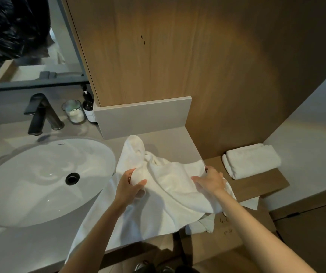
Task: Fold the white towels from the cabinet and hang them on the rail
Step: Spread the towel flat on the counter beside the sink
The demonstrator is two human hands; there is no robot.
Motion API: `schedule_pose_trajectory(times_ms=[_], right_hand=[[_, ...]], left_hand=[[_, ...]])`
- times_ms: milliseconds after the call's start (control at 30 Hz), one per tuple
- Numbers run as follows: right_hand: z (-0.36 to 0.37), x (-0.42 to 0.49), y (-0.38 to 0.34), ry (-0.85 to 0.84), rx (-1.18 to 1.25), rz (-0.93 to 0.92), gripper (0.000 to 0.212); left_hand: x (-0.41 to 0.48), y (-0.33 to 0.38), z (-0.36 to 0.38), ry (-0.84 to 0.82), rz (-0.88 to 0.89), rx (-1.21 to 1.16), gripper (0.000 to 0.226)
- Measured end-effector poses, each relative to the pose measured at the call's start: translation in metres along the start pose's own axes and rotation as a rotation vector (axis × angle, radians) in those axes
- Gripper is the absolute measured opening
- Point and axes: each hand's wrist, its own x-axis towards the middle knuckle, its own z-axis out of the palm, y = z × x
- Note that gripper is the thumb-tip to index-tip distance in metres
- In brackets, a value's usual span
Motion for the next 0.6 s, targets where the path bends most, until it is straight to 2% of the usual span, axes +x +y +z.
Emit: schedule_pose_trajectory(times_ms=[67,133,233,267,333,400,500,600], right_hand=[[-0.004,-0.004,-0.002,0.003,0.191,-0.028,0.022],[-0.012,-0.010,-0.007,-0.047,0.400,-0.104,0.025],[-0.028,-0.023,-0.017,0.003,0.512,-0.235,0.031],[-0.034,-0.029,-0.021,0.026,0.543,-0.284,0.029],[-0.046,-0.040,-0.028,0.061,0.586,-0.371,0.022],[-0.058,-0.052,-0.034,0.100,0.605,-0.458,0.018],[-0.072,-0.074,-0.044,0.175,0.646,-0.579,0.014],[-0.082,-0.101,-0.051,0.201,0.716,-0.696,0.010]], left_hand=[[-0.008,-0.006,-0.004,-0.021,-0.034,-0.004,0.051],[-0.020,-0.009,-0.004,0.043,-0.074,-0.001,0.041],[-0.037,-0.006,-0.001,0.163,-0.170,-0.066,0.025],[-0.043,0.001,-0.002,0.206,-0.163,-0.067,0.018],[-0.056,0.022,-0.005,0.323,-0.107,-0.101,0.021],[-0.070,0.047,-0.006,0.414,0.035,-0.230,0.011],[-0.099,0.092,-0.005,0.387,-0.048,-0.494,0.007],[-0.131,0.133,0.002,0.354,-0.016,-0.603,0.009]])
